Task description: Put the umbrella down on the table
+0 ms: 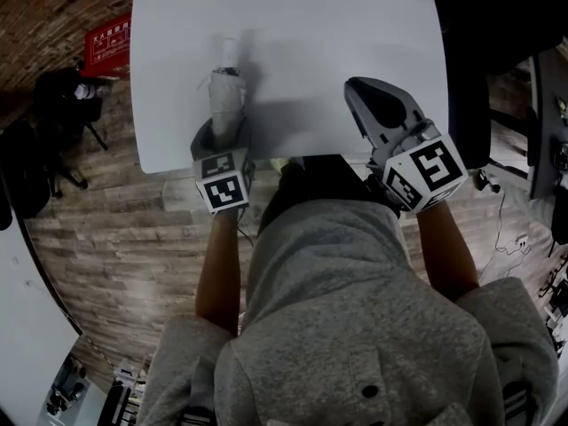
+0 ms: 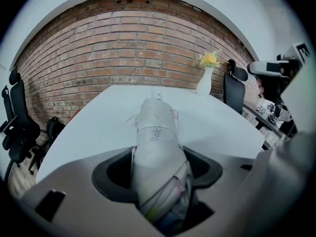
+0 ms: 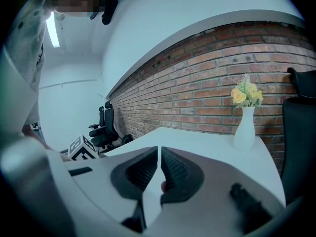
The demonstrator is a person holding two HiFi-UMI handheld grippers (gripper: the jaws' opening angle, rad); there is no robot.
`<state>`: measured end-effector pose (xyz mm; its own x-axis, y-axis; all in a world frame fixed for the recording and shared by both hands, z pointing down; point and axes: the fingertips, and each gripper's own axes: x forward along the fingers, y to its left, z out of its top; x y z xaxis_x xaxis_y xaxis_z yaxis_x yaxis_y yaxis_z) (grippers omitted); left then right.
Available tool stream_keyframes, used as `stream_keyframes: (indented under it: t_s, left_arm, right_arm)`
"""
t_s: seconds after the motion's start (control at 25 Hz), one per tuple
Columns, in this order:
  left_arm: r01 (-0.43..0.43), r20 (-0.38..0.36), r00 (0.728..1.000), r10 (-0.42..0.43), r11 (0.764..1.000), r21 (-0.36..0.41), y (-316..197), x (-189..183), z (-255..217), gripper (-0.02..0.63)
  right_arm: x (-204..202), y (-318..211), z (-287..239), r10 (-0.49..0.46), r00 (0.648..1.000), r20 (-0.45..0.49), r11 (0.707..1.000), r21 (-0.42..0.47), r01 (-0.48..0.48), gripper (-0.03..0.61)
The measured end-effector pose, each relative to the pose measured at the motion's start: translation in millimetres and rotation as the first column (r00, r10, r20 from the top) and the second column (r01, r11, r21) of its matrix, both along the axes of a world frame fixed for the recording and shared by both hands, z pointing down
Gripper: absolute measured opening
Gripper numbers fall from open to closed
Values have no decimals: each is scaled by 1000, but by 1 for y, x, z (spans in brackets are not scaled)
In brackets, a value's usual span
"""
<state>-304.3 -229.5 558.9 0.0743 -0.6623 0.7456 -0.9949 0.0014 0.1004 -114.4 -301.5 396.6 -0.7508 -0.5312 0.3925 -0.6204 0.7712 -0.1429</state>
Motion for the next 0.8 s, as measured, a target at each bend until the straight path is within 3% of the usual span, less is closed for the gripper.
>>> stream_keyframes:
  t_s: [0.52,0.8]
  left_arm:
    - [-22,-19,1000,22,1000,-5,-2,-3,9,296]
    - [-24,-39,999,26,999,40,-4,-4,4,307]
  right_arm:
    - [-10,5,5,18,1000,-16,1000,-7,-18,35]
    - [-10,10,3,36,999,-24,999,-5,-36,35]
